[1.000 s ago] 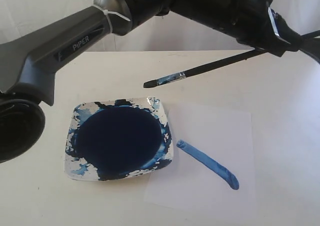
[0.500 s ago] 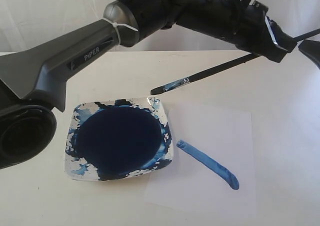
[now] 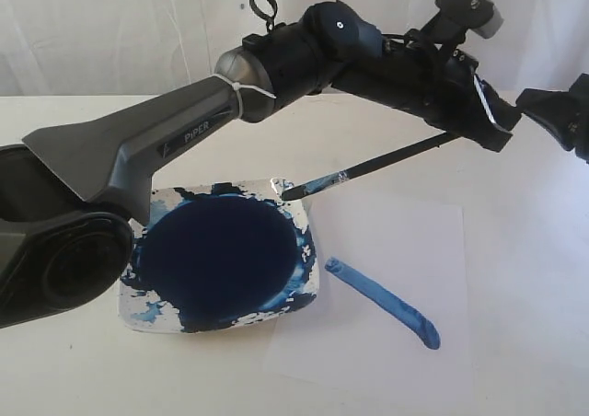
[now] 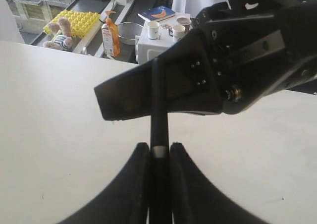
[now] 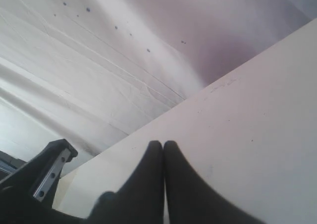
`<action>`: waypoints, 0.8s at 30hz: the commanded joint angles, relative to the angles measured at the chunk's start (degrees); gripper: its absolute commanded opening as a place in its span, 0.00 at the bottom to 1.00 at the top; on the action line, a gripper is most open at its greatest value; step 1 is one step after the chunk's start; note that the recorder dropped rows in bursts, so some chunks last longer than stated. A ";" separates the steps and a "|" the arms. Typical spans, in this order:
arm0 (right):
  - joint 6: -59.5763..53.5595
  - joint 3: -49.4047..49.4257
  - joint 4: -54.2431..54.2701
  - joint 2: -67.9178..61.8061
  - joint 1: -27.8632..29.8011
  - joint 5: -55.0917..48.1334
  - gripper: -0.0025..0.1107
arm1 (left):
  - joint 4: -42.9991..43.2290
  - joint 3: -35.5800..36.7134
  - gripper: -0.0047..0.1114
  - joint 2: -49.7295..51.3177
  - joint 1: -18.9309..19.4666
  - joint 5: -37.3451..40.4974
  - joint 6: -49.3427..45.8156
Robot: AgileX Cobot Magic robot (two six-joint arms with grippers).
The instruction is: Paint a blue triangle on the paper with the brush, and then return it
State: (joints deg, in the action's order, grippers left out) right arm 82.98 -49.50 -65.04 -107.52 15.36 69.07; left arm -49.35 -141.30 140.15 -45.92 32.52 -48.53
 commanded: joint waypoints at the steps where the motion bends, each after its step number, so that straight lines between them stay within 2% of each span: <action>1: -0.93 0.38 -0.24 0.57 -0.01 0.89 0.02 | -1.18 0.02 0.04 -0.39 0.09 -0.51 -1.22; 24: -0.55 -0.10 -1.52 2.47 -0.95 0.89 0.02 | -2.91 0.02 0.04 1.92 0.18 5.07 -2.85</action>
State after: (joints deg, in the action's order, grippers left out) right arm 82.98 -49.50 -66.44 -106.29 14.63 68.70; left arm -51.33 -141.30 141.98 -45.92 35.59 -49.84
